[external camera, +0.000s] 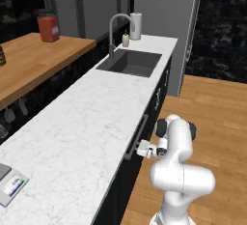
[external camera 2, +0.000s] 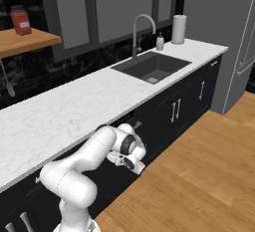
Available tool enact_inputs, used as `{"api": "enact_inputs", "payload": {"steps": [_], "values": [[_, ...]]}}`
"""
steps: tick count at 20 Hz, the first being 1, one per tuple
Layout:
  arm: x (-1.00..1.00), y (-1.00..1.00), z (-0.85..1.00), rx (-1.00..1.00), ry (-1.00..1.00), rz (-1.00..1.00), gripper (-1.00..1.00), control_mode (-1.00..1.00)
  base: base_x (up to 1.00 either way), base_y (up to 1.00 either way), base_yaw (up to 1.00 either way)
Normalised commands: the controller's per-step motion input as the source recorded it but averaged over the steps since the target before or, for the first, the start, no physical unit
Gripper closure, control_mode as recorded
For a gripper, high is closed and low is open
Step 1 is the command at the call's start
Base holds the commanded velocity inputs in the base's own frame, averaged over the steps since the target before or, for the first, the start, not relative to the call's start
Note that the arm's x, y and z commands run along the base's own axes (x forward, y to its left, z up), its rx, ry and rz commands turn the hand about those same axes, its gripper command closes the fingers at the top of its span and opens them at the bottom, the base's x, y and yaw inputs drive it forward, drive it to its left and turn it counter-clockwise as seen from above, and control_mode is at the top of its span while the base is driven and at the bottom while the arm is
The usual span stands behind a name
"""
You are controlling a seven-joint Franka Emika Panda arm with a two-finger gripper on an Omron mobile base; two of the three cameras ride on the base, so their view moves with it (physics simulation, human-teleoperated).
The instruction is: Pick up the cup and bowl from the counter, place them in the dishwasher, and close the dishwasher door.
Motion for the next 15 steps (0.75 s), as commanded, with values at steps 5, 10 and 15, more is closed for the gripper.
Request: {"api": "enact_inputs", "payload": {"steps": [5,10,15], "values": [[0.6,1.0,0.0,0.0,0.07,0.0,-1.0,-1.0,0.0,0.0,0.0],[0.52,1.0,0.0,0.0,0.12,0.0,-1.0,-1.0,0.0,0.0,0.0],[0.07,0.33,0.0,0.0,0.04,0.0,-1.0,-1.0,0.0,0.0,0.0]]}}
